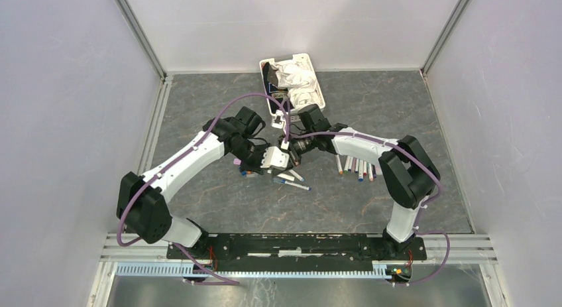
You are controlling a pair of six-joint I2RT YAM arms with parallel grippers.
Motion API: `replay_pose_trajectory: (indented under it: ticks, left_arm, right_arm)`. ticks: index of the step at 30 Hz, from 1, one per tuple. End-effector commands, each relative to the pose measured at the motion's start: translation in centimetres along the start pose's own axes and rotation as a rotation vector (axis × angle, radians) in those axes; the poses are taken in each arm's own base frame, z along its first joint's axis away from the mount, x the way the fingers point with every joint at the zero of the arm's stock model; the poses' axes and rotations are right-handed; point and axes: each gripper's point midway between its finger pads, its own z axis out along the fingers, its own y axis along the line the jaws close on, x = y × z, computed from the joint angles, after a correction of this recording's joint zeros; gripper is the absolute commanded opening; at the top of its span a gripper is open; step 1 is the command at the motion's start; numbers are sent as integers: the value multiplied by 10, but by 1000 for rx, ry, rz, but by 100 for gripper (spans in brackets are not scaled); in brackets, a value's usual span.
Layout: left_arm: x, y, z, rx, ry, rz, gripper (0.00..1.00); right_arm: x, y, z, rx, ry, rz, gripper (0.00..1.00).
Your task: Open the pen caps
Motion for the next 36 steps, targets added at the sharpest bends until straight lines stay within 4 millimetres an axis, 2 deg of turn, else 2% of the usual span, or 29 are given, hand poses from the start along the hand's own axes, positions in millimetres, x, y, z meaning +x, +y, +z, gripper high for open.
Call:
replay_pose_trajectory:
  ticks: [1, 3, 4, 6, 7, 10, 19, 22, 24, 26, 30, 36]
  left_arm:
    - [-13, 3, -4, -3, -43, 55, 2]
    - [-14, 4, -5, -5, -42, 59, 2]
    - [-14, 4, -6, -5, -41, 62, 2]
    - [-11, 3, -7, -4, -24, 67, 2]
    - [-7, 4, -7, -8, -5, 74, 2]
    - [10, 10, -12, -39, 69, 99, 2]
    - [86, 47, -51, -130, 285, 112, 2]
    - [99, 51, -55, -141, 307, 99, 2]
    - [101, 52, -49, -156, 289, 74, 2]
    - [98, 53, -39, -171, 240, 31, 2]
    - [90, 52, -13, -171, 122, -96, 2]
    - [103, 52, 19, -158, 93, -245, 2]
  right_arm:
    - [-2, -1, 10, -29, -7, -16, 30]
    - [-2, 0, 12, -37, -4, -16, 28]
    - [-2, -1, 12, -33, -5, -14, 23]
    - [-1, -2, 11, -33, -3, -14, 5]
    - [0, -2, 10, -31, -4, -11, 0]
    - [10, -6, 2, -5, -8, 1, 0]
    - [70, -34, -28, 173, 52, 69, 0]
    - [81, -42, -39, 217, 49, 85, 0]
    - [76, -52, -51, 284, 17, 92, 0]
    - [63, -65, -66, 370, -33, 105, 0]
    - [39, -107, -108, 688, -138, 148, 0]
    - [25, -143, -153, 1018, -239, 170, 0]
